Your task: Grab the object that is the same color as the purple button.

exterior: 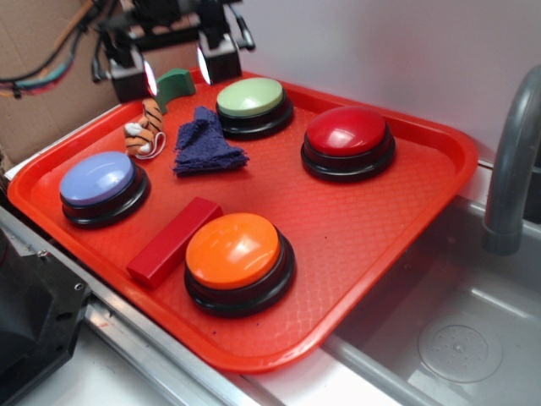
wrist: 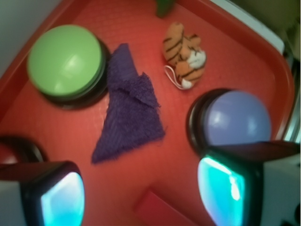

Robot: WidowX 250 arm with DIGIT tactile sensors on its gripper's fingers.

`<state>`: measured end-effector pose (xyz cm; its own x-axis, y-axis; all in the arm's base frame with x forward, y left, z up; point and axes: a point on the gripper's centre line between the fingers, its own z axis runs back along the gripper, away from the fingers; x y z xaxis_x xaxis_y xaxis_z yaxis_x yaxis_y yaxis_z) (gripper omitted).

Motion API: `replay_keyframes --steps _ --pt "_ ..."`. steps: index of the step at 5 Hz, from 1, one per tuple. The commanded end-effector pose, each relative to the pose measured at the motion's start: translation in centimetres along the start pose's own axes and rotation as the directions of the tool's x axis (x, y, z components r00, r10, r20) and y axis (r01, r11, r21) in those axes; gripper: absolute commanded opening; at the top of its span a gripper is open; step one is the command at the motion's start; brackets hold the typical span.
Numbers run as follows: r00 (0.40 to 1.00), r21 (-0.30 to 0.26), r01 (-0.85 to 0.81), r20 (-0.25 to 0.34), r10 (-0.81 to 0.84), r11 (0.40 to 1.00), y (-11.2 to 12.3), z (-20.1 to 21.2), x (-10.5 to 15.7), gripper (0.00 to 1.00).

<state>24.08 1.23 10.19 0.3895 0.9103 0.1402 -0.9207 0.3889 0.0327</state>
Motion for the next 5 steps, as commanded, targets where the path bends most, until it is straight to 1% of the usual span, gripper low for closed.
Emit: replay_keyframes --steps 1,2,3,4,5 --pt "0.966 0.071 -0.259 0.003 0.259 0.963 -1.2 -3.5 1.1 1.00" --pt "0.969 0.025 -0.234 -0.069 0.235 0.972 -1.4 -4.9 1.3 1.00" --pt "0.972 -0.058 -0.207 -0.123 0.199 0.977 -1.1 -5.9 1.4 1.00" --pt "0.975 -0.123 -0.182 -0.147 0.164 0.975 -0.6 -6.7 1.2 1.00" --pt "0.968 -0.122 -0.181 -0.198 0.155 0.976 -0.3 -7.3 0.8 1.00"
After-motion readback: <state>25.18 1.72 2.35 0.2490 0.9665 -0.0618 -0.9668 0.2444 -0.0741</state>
